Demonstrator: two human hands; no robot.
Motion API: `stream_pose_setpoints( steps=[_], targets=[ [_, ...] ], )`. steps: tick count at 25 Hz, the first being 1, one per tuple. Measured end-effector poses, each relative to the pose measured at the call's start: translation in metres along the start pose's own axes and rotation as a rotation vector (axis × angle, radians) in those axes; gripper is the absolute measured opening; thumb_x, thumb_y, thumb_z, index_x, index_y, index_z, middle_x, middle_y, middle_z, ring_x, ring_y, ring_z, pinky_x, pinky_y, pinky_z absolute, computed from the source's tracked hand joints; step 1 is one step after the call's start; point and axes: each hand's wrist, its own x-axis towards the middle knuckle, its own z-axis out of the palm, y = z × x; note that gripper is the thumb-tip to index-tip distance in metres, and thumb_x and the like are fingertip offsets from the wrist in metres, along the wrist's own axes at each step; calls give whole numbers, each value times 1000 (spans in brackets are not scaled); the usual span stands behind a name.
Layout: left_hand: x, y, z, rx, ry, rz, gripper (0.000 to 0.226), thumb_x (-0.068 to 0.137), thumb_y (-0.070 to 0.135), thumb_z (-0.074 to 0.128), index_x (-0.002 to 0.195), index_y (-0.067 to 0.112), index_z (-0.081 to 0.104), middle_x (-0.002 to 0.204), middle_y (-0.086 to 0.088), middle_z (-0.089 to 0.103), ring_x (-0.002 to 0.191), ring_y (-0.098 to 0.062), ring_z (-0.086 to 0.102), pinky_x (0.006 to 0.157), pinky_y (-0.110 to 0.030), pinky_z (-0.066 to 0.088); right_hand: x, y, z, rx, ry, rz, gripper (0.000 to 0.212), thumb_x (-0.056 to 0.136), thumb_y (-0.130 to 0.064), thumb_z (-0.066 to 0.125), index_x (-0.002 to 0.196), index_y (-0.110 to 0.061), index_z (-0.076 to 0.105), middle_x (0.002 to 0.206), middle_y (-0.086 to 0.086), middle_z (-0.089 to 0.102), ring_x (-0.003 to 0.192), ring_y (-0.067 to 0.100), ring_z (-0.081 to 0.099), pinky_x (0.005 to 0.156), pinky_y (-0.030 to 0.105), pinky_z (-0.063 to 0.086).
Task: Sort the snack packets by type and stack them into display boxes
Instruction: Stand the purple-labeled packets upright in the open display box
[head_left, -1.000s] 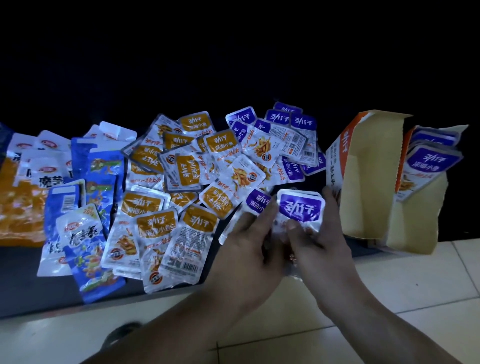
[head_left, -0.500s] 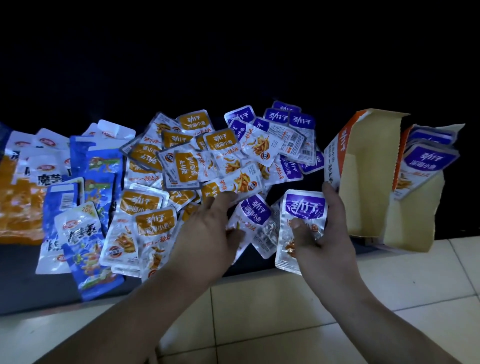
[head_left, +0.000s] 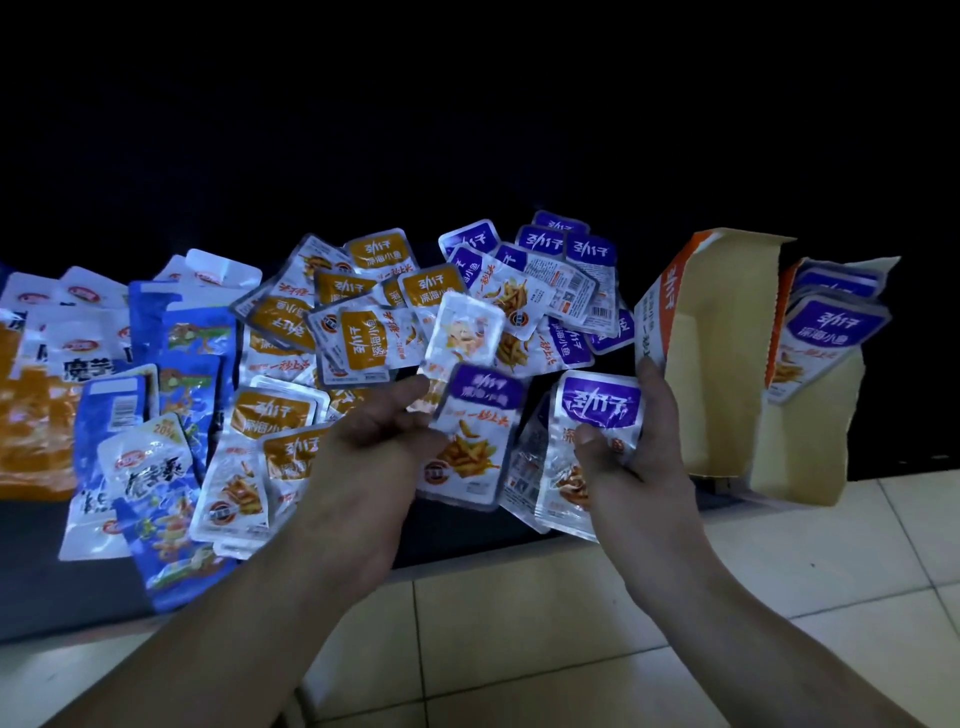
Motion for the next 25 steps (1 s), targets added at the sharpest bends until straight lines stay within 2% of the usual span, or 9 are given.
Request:
stream_pose_setpoints(
  steps=[5,8,10,12,14,17,19,21,25],
  targets=[
    [-18,-20,14,204,-187,152,56,99,-7,57,118,44,71,103,-3,76,104,-20,74,89,-41,61,0,-3,3,69,27,-37,59,107,-21,49,148,-58,27,90,-57,55,85,-31,54,73,15,47],
    [-19,-34,27,415,-253,352,54,101,2,58,128,49,64,94,-15,66,87,-30,66,74,-39,59,-6,-6,6,88,15,-77,48,105,-40,45,147,-61,30,107,-58,50,95,-31,52,72,-2,44],
    [-17,-39,34,518,-315,481,48,102,7,57,133,42,62,84,-10,57,78,-26,59,65,-30,53,-11,-7,5,59,-35,-107,58,101,-44,49,152,-56,24,112,-59,47,103,-33,49,81,-3,44],
    [-7,-41,32,661,-317,573,42,101,18,54,139,35,60,92,2,57,84,-16,61,69,-18,48,-11,-5,-2,-10,-37,-149,62,102,-37,50,156,-49,21,108,-60,50,105,-27,54,87,7,50],
    [8,-45,29,884,-208,666,45,98,32,52,142,26,58,106,5,58,93,-13,63,70,-10,46,-11,-3,-13,-65,-2,-167,59,104,-37,47,156,-50,21,98,-52,59,92,-14,65,80,22,58],
    [19,-55,35,1283,-158,652,69,81,49,69,143,22,51,116,-4,60,104,-26,62,76,-31,55,-15,3,-25,-114,30,-241,51,106,-34,44,150,-54,28,97,-37,67,83,3,70,72,34,60],
    [19,-61,45,1443,-153,587,75,76,49,76,142,24,49,117,-5,61,109,-26,59,79,-34,53,-14,8,-29,-116,53,-259,43,106,-40,44,145,-59,36,115,-27,69,100,5,70,85,40,61],
    [18,-54,48,1219,-179,531,51,82,34,75,129,28,57,109,3,67,100,-18,64,71,-29,50,-12,12,-32,-132,58,-265,42,104,-49,40,145,-56,41,136,-11,62,122,11,63,99,48,54],
    [2,-24,29,687,-140,295,11,96,22,70,97,31,64,83,9,72,65,-12,67,56,-38,54,-8,11,-32,-156,34,-244,38,107,-44,40,142,-56,41,131,-11,60,114,6,63,97,46,53]
  ],
)
